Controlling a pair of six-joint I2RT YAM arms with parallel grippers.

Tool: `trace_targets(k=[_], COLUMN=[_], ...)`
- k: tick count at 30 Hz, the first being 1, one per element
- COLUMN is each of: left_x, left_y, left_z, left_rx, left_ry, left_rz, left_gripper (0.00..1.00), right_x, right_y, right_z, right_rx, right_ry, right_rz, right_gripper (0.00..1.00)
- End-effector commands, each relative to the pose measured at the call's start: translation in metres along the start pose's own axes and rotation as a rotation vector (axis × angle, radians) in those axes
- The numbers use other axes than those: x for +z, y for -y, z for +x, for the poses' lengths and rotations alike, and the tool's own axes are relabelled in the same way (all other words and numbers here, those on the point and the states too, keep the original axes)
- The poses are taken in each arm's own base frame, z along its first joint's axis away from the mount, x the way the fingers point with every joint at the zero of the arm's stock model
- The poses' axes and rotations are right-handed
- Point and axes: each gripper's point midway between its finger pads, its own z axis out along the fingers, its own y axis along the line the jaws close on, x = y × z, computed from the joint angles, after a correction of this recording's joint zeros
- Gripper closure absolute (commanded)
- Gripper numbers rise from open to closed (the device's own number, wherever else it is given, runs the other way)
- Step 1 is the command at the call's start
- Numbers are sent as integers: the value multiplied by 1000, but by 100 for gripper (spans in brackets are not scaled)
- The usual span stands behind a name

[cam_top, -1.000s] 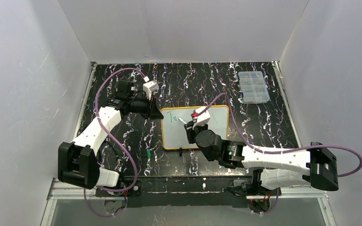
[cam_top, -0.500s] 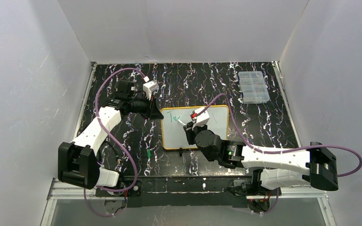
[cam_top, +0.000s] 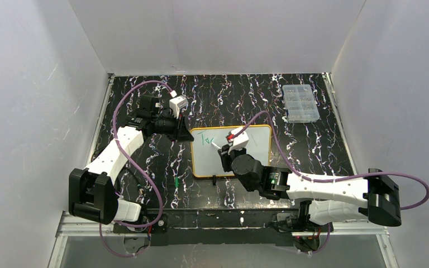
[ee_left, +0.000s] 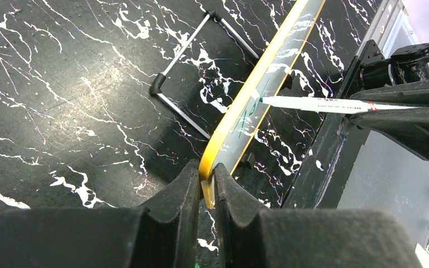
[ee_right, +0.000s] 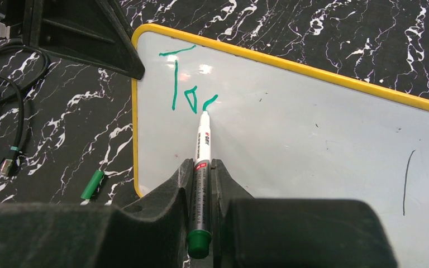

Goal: Write a sentence on the whiteboard

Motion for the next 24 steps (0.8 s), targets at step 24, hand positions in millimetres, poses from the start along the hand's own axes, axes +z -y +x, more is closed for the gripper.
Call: trace_targets(k=[24], left_x=[-8], left_y=[4], left_z=[-5], left_rx=[39], left_ry=[25], left_rz=[-13], left_gripper=[100], right_x=[-1], right_y=[11], right_z=[-60], right_rx=[-5], right_ry=[164], right_rz=[85], right_gripper=[99])
